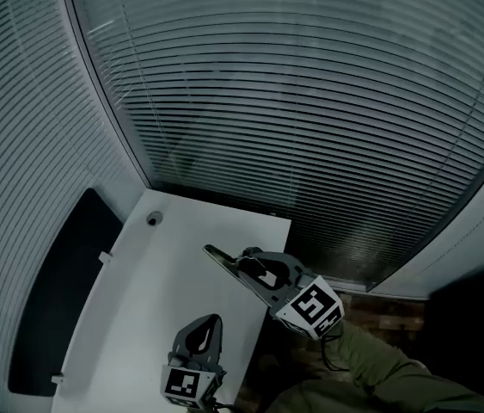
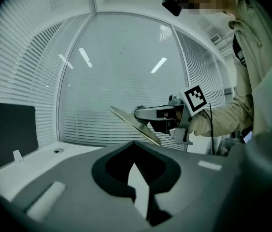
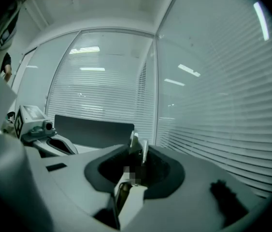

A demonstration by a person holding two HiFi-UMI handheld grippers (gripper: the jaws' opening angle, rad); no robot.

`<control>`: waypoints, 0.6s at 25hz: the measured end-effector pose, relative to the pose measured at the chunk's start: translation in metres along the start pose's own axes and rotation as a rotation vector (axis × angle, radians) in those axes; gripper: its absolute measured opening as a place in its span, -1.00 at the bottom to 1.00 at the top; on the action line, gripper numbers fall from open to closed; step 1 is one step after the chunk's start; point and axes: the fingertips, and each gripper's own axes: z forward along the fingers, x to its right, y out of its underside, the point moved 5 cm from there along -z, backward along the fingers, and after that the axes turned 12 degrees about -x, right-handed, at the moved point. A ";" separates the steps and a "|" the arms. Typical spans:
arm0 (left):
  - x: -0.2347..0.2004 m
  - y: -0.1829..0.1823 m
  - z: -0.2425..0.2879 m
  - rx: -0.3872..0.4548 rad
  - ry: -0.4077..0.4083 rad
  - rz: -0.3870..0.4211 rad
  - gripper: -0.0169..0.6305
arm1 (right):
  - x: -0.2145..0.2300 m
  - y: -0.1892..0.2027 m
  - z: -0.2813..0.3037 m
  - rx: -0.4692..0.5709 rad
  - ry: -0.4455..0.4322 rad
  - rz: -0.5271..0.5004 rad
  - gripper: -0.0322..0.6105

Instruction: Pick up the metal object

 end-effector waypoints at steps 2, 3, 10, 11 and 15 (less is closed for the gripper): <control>0.020 -0.007 -0.011 0.025 -0.009 0.040 -0.93 | -0.007 -0.003 -0.028 0.036 0.010 -0.014 -0.59; 0.031 -0.012 -0.016 0.039 -0.011 0.051 -0.93 | -0.010 -0.004 -0.043 0.050 0.013 -0.020 -0.60; 0.134 -0.029 -0.040 0.058 0.013 0.060 -0.93 | -0.041 0.019 -0.139 0.090 0.001 -0.051 -0.61; 0.146 -0.027 -0.044 0.059 0.012 0.072 -0.93 | -0.046 0.022 -0.152 0.096 0.002 -0.058 -0.61; 0.180 -0.026 -0.062 0.055 -0.013 0.105 -0.93 | -0.068 0.025 -0.195 0.126 0.009 -0.104 -0.61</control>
